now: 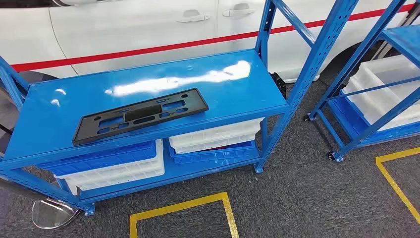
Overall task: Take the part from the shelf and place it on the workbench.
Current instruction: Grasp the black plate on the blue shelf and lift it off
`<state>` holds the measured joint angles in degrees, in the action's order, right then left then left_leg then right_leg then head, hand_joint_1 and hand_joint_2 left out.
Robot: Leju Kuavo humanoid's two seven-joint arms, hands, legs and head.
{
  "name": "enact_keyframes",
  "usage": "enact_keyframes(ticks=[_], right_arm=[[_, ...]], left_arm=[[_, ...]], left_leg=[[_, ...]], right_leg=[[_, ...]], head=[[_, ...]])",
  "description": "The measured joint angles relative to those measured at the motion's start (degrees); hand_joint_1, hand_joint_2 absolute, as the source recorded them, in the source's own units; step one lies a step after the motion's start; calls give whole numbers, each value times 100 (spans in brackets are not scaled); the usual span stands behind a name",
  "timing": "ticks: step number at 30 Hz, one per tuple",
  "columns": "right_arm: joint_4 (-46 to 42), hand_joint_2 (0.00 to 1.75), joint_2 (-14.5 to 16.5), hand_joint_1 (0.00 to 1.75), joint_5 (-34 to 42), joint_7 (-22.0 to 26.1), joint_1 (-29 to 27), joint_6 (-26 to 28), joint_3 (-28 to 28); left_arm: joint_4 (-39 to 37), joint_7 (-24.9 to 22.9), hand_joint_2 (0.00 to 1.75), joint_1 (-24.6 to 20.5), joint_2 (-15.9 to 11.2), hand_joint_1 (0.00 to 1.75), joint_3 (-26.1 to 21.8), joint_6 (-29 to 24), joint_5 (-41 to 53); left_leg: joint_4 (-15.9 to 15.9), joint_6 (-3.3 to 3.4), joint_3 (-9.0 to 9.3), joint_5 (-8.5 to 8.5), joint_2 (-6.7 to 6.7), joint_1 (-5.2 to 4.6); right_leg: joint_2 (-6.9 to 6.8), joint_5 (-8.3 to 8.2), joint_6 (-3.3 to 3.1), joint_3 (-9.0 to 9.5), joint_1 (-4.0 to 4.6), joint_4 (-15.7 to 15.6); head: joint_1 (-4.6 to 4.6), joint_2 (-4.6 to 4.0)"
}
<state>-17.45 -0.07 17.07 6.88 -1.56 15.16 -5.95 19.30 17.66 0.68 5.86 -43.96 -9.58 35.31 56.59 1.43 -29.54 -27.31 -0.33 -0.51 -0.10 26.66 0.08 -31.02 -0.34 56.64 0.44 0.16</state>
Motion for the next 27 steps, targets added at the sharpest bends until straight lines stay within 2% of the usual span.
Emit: enact_keyframes(ticks=[5,13,15,17,19,27], right_arm=[[-501,175,-36,0,-114,403,5,-25,125],[-1901,175,-54,0,-651,785,-20,-211,326],[-2284,87,-59,0,-787,877,-36,-255,348],[-2695,87,-78,0,-922,977,-57,-303,363],[-3115,175,-108,0,-1053,1077,-73,-349,369],[-4738,175,-260,0,-1530,1398,-55,-611,149]], left_arm=[[-38,187,0,-28,49,0,-293,19,286],[-45,433,0,-54,116,0,-725,103,686],[-46,484,0,-59,134,0,-819,115,777],[-46,535,0,-64,153,0,-911,124,868],[-49,586,0,-70,167,0,-1003,133,958],[-90,751,0,-88,185,0,-1301,207,1332]], left_leg=[[1,0,0,0,0,0],[3,1,4,1,0,0],[3,1,6,1,0,0],[3,1,7,2,0,0],[3,1,7,2,0,0],[4,2,6,2,0,-1]], right_leg=[[0,0,0,0,0,0],[0,-1,1,-2,0,0],[0,-1,1,-2,1,0],[0,-1,1,-2,0,1],[0,-1,1,-1,0,1],[0,-1,2,-1,-1,1]], head=[[0,-1],[0,-1],[0,-1],[0,0],[0,-1],[0,-1]])
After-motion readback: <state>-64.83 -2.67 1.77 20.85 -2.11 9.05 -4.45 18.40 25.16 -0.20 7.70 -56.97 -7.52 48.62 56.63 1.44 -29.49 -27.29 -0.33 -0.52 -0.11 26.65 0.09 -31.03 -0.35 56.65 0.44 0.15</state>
